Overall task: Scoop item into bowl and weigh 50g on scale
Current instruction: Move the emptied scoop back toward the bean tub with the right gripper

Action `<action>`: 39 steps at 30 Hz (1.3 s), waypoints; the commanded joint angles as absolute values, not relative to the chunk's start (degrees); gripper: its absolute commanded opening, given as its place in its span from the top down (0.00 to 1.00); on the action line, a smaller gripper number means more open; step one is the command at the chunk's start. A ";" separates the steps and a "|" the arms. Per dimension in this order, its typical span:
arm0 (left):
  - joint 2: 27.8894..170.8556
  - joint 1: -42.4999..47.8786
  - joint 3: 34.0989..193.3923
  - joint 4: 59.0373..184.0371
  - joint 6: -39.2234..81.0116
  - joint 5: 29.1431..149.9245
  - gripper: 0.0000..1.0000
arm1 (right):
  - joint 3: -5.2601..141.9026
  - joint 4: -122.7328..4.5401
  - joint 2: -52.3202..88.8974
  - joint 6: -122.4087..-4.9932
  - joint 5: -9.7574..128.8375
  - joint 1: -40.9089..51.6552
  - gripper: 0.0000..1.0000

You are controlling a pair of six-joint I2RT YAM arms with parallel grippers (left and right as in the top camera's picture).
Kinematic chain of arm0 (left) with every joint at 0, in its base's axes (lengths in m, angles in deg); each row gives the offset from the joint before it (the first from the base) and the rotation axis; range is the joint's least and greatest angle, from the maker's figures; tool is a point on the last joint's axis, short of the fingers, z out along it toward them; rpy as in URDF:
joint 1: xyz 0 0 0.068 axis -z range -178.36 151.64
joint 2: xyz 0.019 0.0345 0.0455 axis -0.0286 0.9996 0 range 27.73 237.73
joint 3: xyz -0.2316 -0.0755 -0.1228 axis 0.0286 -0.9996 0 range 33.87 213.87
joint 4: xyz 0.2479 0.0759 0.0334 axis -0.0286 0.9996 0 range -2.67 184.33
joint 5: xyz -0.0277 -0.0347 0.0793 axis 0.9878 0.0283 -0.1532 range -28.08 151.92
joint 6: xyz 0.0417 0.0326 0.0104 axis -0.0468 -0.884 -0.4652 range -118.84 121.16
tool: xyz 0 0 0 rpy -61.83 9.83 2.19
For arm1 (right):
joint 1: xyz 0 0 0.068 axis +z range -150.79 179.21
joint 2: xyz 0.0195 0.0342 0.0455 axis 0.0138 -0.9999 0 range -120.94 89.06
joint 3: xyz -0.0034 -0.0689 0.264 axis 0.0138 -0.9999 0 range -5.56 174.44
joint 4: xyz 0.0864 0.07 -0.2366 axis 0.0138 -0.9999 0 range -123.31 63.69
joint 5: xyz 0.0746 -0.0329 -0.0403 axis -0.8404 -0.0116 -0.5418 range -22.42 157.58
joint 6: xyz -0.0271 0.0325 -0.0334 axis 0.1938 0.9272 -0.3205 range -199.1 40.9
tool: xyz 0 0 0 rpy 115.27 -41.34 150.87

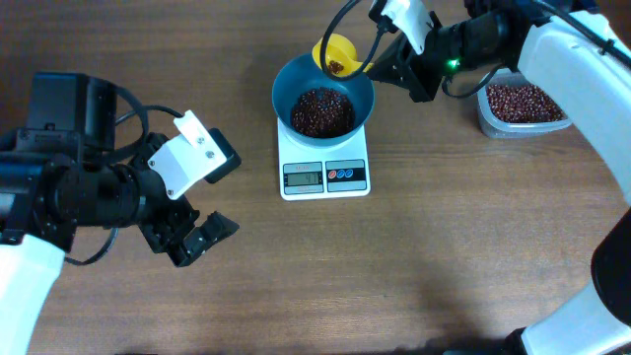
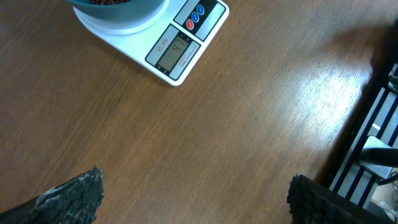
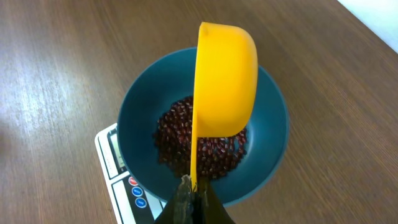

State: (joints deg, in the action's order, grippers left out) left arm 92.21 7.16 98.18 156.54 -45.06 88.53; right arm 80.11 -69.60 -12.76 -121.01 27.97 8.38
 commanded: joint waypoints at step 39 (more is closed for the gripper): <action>91.71 6.83 99.06 156.45 -44.56 89.53 0.01 | 81.51 -70.04 -9.98 -116.07 30.35 8.58 0.96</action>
State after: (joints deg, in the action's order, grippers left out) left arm 92.21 7.16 98.18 156.54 -45.08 88.53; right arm 80.18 -70.23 -11.82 -117.64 31.92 8.38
